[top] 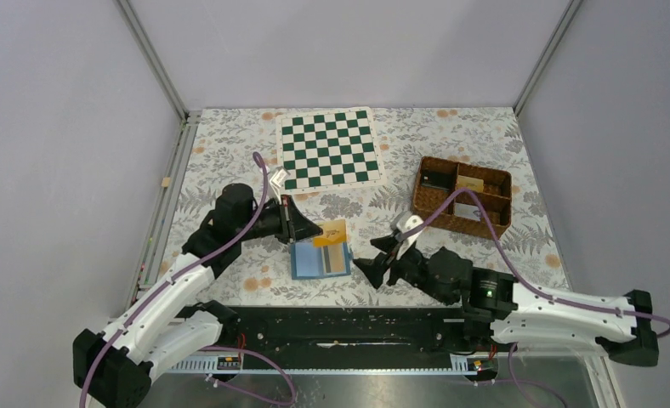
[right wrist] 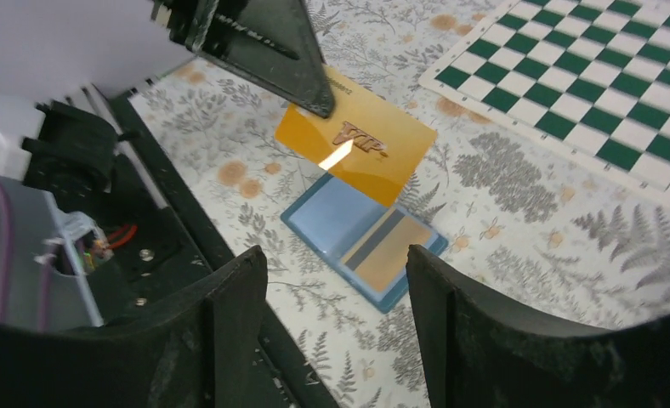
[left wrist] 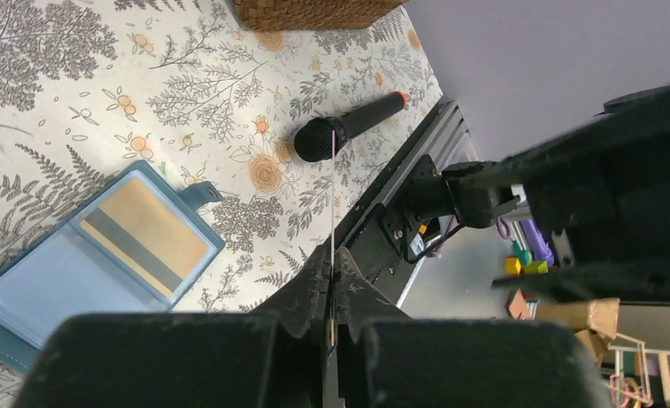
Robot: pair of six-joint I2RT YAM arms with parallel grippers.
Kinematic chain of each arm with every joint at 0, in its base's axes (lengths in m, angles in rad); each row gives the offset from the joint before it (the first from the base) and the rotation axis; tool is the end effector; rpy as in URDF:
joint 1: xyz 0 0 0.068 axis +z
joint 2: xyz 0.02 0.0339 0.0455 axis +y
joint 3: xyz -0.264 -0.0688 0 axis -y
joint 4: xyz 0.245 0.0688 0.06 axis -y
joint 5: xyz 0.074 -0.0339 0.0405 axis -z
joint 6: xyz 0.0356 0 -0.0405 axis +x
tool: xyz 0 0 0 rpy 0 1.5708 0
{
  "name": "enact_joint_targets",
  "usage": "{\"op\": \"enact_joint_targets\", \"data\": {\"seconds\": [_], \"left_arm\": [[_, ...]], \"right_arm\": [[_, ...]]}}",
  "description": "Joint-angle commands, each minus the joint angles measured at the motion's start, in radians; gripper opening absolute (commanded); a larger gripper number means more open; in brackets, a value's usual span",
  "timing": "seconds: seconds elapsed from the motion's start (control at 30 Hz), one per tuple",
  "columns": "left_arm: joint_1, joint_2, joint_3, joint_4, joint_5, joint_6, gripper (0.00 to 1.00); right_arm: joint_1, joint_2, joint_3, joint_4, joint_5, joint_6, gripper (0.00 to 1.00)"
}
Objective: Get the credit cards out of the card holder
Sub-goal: Place the credit card in the storage box.
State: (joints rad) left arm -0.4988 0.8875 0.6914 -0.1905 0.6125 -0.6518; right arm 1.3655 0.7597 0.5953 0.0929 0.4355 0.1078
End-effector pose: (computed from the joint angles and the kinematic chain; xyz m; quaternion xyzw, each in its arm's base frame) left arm 0.1666 -0.1140 0.2905 0.1073 0.8017 -0.4994 0.3104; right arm 0.0526 0.1791 0.3068 -0.3013 0.6645 0.3298 0.5990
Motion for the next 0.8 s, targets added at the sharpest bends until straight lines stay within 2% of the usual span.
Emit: {"op": "enact_joint_targets", "data": {"seconds": [0.0,0.13,0.2,0.3,0.47,0.67,0.77], "left_arm": [[-0.001,-0.006,0.040,0.023,0.112,0.127,0.00],[-0.001,-0.006,0.051,0.012,0.159,0.177,0.00],[0.000,-0.027,0.039,0.036,0.172,0.182,0.00],[-0.001,-0.064,0.021,0.085,0.202,0.184,0.00],[-0.001,-0.084,0.000,0.162,0.264,0.148,0.00],[-0.001,-0.084,0.003,0.168,0.287,0.138,0.00],[-0.001,-0.081,0.001,0.178,0.295,0.129,0.00]], "right_arm": [[-0.130,-0.112,0.023,-0.150,-0.210,0.285,0.68],[-0.236,-0.114,0.060,-0.190,-0.376,0.387,0.66],[-0.279,-0.059,0.101,-0.227,-0.494,0.412,0.61],[-0.327,-0.005,0.128,-0.195,-0.631,0.438,0.54],[-0.370,0.017,0.137,-0.115,-0.687,0.439,0.52],[-0.431,0.052,0.144,-0.104,-0.738,0.439,0.55],[-0.459,0.067,0.132,-0.026,-0.775,0.449,0.56]]}}
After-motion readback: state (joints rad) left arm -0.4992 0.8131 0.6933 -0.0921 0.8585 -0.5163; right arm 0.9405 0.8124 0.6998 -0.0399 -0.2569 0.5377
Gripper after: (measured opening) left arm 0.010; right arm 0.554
